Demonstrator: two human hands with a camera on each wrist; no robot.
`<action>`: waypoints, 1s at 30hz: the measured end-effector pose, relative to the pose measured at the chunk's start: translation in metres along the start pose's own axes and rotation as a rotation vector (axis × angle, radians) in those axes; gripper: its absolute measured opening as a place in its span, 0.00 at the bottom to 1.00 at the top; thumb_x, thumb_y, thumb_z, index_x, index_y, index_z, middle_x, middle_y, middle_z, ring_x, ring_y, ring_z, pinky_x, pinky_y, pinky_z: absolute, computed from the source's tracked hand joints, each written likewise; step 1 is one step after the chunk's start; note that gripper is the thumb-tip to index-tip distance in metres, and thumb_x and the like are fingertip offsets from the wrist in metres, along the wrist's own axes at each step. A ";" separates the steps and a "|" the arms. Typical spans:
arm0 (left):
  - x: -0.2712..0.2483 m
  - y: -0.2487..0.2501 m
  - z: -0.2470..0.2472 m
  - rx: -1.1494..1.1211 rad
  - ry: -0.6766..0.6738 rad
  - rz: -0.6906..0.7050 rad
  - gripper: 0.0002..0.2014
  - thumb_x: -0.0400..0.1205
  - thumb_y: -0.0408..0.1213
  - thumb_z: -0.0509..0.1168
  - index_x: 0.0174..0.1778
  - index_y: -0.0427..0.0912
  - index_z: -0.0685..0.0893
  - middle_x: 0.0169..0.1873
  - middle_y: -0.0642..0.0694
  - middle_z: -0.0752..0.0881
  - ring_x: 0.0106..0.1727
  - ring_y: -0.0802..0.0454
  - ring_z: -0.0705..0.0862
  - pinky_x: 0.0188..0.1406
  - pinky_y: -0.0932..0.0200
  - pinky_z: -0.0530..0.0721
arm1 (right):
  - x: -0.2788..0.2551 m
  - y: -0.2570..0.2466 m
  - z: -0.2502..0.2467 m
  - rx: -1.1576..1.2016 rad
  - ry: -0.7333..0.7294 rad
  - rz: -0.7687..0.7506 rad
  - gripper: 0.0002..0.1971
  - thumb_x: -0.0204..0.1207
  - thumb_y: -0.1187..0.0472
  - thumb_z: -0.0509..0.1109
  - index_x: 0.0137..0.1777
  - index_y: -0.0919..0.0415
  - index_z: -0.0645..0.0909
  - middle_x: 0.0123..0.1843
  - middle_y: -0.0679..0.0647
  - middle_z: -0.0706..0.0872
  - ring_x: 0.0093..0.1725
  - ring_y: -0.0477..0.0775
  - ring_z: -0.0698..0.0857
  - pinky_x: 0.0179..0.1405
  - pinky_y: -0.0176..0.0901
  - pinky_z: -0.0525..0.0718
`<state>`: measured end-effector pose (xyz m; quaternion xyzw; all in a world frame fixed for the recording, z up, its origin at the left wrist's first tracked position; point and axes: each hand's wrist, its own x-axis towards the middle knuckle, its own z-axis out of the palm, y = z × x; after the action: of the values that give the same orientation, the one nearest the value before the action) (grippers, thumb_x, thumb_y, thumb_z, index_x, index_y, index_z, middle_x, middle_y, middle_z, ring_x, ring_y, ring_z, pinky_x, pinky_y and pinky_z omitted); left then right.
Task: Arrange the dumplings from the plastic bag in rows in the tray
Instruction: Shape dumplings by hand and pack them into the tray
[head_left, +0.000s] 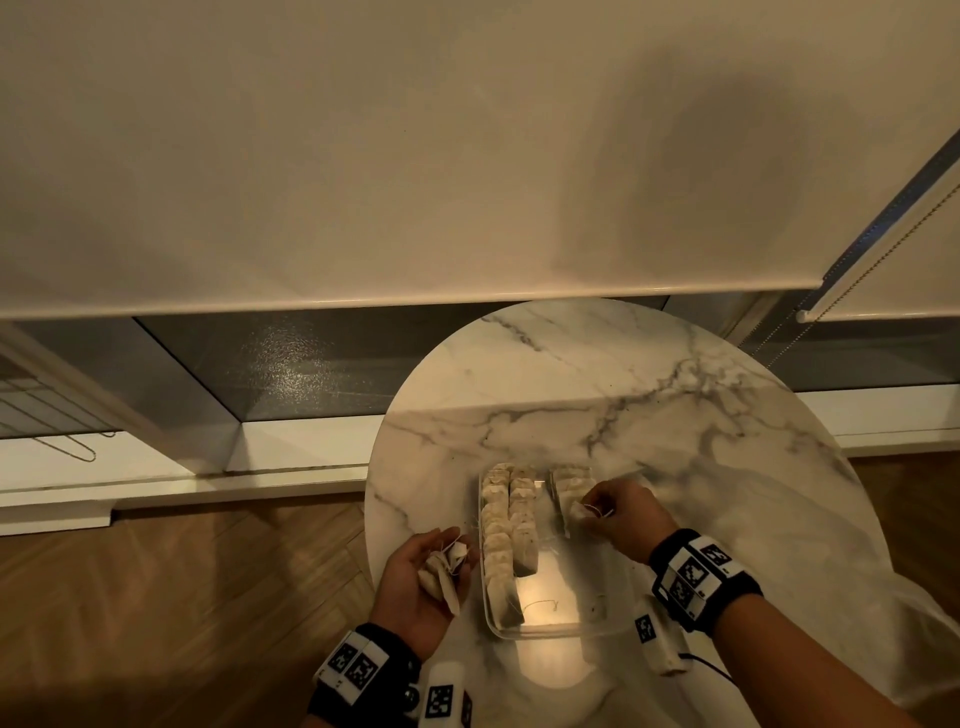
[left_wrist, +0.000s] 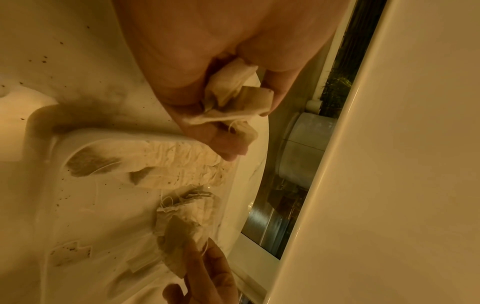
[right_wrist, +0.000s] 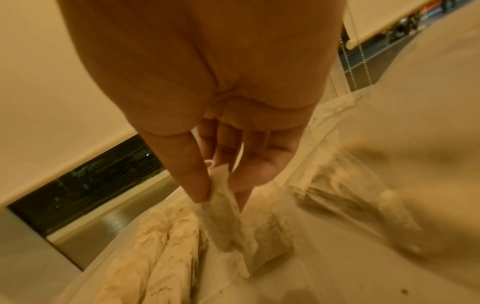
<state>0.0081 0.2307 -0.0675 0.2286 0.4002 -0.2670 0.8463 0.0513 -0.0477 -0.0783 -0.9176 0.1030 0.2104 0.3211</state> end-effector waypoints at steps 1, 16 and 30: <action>0.000 0.000 -0.001 -0.006 0.002 0.000 0.11 0.73 0.37 0.68 0.45 0.33 0.88 0.41 0.37 0.88 0.45 0.42 0.84 0.27 0.59 0.88 | 0.000 -0.002 0.000 -0.069 -0.026 0.003 0.06 0.75 0.58 0.76 0.50 0.54 0.87 0.45 0.45 0.87 0.44 0.45 0.85 0.41 0.33 0.81; -0.006 -0.004 0.003 0.033 0.047 0.041 0.10 0.69 0.36 0.70 0.42 0.35 0.88 0.41 0.40 0.89 0.44 0.44 0.85 0.25 0.61 0.86 | 0.026 -0.038 -0.005 -0.637 -0.217 -0.047 0.07 0.74 0.62 0.73 0.50 0.55 0.90 0.54 0.56 0.90 0.52 0.57 0.88 0.49 0.43 0.84; 0.002 -0.005 -0.005 0.040 0.083 0.053 0.11 0.69 0.36 0.71 0.45 0.38 0.87 0.42 0.41 0.89 0.43 0.45 0.85 0.27 0.61 0.85 | 0.037 -0.044 0.002 -0.743 -0.149 -0.066 0.09 0.76 0.58 0.69 0.54 0.53 0.86 0.56 0.54 0.88 0.53 0.58 0.88 0.55 0.50 0.88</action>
<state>0.0034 0.2291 -0.0729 0.2668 0.4234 -0.2428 0.8310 0.0982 -0.0148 -0.0726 -0.9565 -0.0333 0.2891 -0.0202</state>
